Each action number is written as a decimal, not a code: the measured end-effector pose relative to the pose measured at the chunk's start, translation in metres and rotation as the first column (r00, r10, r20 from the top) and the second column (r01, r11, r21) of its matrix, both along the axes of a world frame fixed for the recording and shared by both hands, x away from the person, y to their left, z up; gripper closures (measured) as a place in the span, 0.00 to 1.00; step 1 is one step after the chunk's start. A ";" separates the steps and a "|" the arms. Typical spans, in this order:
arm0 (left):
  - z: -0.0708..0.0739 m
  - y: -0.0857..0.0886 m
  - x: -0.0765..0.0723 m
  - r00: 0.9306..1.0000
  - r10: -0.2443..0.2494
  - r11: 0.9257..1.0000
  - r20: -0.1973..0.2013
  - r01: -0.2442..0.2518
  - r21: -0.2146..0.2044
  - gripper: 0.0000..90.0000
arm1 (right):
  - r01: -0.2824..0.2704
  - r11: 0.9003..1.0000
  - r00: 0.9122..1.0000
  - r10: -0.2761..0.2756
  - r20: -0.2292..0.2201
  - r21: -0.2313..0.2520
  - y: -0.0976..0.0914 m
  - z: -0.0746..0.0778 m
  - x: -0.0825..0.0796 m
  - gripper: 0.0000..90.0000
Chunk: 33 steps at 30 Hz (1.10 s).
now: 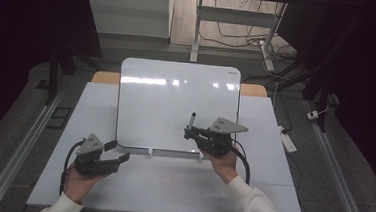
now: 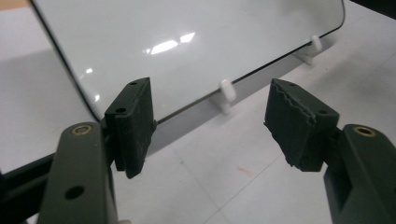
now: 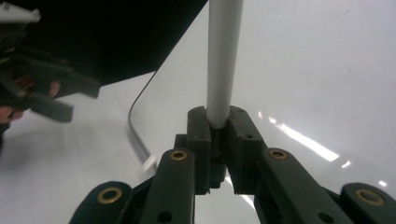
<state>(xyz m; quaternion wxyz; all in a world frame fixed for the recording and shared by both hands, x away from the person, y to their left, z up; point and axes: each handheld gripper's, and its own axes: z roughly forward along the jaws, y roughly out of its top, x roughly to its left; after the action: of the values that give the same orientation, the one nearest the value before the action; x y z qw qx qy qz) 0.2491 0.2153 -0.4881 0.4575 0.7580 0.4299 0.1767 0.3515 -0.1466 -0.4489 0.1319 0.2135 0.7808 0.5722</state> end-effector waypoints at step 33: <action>0.042 -0.111 0.032 0.968 -0.248 0.961 0.041 0.251 -0.119 0.55 | -0.115 0.993 0.988 0.114 -0.109 -0.006 0.025 -0.040 -0.032 0.89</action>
<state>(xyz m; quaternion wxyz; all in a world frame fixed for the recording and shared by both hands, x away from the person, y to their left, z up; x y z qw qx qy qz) 0.2814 0.1040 -0.4464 0.5276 0.7742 0.3350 0.1006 0.3191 -0.1214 -0.4888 0.0577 0.1981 0.8014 0.5615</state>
